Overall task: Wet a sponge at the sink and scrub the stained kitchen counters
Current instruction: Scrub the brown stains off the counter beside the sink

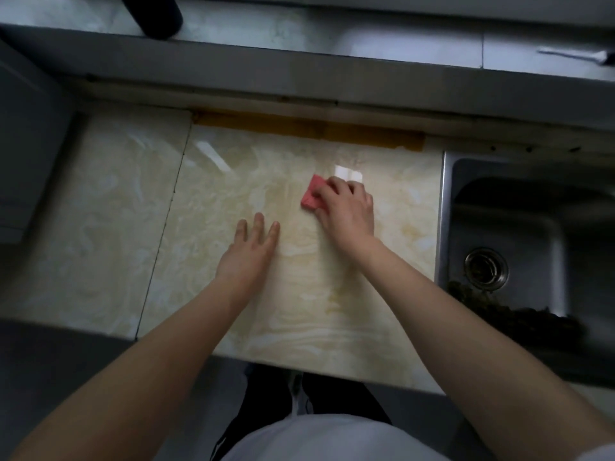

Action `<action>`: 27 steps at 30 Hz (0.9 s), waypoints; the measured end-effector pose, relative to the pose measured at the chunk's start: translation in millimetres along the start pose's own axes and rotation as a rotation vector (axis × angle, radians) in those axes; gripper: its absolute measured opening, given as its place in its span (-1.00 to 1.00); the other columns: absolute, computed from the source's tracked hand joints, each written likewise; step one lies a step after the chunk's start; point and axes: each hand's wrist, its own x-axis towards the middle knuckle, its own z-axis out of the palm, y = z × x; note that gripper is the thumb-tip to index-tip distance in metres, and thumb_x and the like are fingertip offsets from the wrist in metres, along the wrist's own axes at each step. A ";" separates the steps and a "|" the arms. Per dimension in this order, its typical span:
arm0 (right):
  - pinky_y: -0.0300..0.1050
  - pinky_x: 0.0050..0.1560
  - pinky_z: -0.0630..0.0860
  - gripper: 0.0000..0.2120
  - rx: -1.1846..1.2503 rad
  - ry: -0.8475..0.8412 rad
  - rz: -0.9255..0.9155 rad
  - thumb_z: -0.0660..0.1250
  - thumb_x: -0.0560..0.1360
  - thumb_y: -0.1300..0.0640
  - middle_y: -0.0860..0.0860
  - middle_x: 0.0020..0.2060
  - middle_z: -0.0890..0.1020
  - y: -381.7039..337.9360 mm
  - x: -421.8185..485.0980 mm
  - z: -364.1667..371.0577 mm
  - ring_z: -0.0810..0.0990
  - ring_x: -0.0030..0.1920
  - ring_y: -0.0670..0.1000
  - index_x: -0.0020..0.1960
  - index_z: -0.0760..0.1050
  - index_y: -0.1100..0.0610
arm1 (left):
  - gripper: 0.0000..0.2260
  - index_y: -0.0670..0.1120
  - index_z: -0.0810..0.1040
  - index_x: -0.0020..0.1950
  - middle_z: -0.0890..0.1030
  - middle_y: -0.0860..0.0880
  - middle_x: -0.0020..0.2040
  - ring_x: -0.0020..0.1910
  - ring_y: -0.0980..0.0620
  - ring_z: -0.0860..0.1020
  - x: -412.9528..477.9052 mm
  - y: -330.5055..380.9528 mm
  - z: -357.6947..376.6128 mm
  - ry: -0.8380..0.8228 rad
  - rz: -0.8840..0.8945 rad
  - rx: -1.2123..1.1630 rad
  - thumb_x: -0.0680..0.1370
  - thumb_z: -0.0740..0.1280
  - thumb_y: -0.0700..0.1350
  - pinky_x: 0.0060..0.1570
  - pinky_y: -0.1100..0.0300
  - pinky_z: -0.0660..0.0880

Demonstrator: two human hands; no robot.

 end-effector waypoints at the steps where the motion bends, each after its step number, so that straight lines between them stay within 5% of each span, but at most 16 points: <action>1: 0.11 0.33 0.33 -0.61 -0.003 -0.011 -0.007 0.30 0.60 -0.08 -0.02 0.42 0.46 -1.9 -11.1 2.6 0.38 0.34 0.19 0.42 0.45 -0.12 | -0.18 0.01 -0.18 0.61 -0.22 -0.12 0.59 0.56 -0.29 -0.12 0.3 -1.2 -0.3 0.007 -0.004 -0.002 0.54 0.26 -0.36 0.27 -0.11 0.42; 8: 0.09 0.18 0.41 -0.61 -0.050 -0.022 -0.044 0.36 0.52 -0.09 -0.05 0.32 0.51 -9.0 -123.1 31.5 0.42 0.25 0.17 0.33 0.48 -0.12 | 0.03 0.04 -0.07 0.59 -0.09 -0.11 0.58 0.53 -0.29 0.00 -1.6 -6.8 6.7 0.060 0.039 -0.023 0.33 0.50 -0.33 0.22 -0.18 0.47; 18: 0.05 0.12 0.44 -0.69 -0.031 -0.037 -0.074 0.41 0.44 -0.09 -0.06 0.29 0.53 -18.5 -240.0 54.3 0.48 0.19 0.16 0.18 0.54 -0.13 | -0.32 -0.03 0.10 0.56 0.10 -0.15 0.57 0.49 -0.18 0.18 -38.2 12.0 24.3 0.207 0.155 0.018 0.50 0.22 -0.37 0.21 -0.08 0.48; 27: 0.06 0.10 0.47 -0.66 -0.061 -0.039 -0.113 0.39 0.46 0.04 -0.03 0.31 0.51 -11.1 -283.4 56.0 0.46 0.19 0.15 0.24 0.53 -0.09 | -0.16 -0.02 0.07 0.58 0.07 -0.13 0.59 0.52 -0.16 0.12 -48.4 46.0 15.3 0.104 0.193 0.008 0.44 0.49 -0.03 0.33 -0.09 0.39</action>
